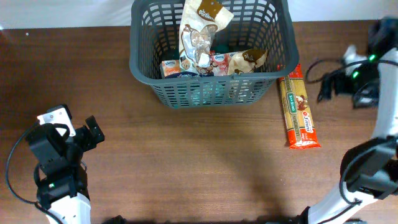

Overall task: Pack container
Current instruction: 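Lower the right gripper onto the spaghetti pack and grasp it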

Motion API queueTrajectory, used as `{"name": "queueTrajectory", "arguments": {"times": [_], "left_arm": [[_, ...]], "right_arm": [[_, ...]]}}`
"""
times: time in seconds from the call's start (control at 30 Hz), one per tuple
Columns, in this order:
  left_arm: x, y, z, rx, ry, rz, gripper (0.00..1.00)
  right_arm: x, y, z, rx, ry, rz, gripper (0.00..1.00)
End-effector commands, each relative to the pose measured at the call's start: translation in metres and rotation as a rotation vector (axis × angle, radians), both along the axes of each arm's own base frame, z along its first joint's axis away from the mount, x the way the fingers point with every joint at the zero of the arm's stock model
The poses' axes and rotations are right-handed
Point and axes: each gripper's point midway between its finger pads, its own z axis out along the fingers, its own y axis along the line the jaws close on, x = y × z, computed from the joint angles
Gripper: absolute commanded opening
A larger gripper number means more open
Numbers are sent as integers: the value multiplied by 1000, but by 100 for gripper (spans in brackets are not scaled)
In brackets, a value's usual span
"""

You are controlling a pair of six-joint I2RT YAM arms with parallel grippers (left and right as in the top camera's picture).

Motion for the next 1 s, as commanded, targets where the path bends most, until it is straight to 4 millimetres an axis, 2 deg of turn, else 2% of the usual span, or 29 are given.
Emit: {"name": "queueTrajectory", "arguments": {"times": [0.0,0.13,0.3,0.33,0.53,0.77,0.97], "left_arm": [[0,-2,-3,-15,0,-4,99],[0,-1,-7,-22,12,-4,99],[2,-3,-9,-24,18,-12,99],[4,-6,-8,-23,16,-23,99],[6,-11,-9,-19,20,-38,99],[6,-11,-13,-24,31,-38,99],[7,-11,-17,-31,46,-38,99]], "right_arm": [[-27,16,-30,92,115,77,99],[-55,28,-57,167,233,124,99],[-68,38,-88,227,262,155,99],[-67,38,-105,227,245,176,99],[-46,27,-141,153,139,193,99],[-1,18,-152,79,-37,217,99],[26,37,-154,49,-136,356,99]]}}
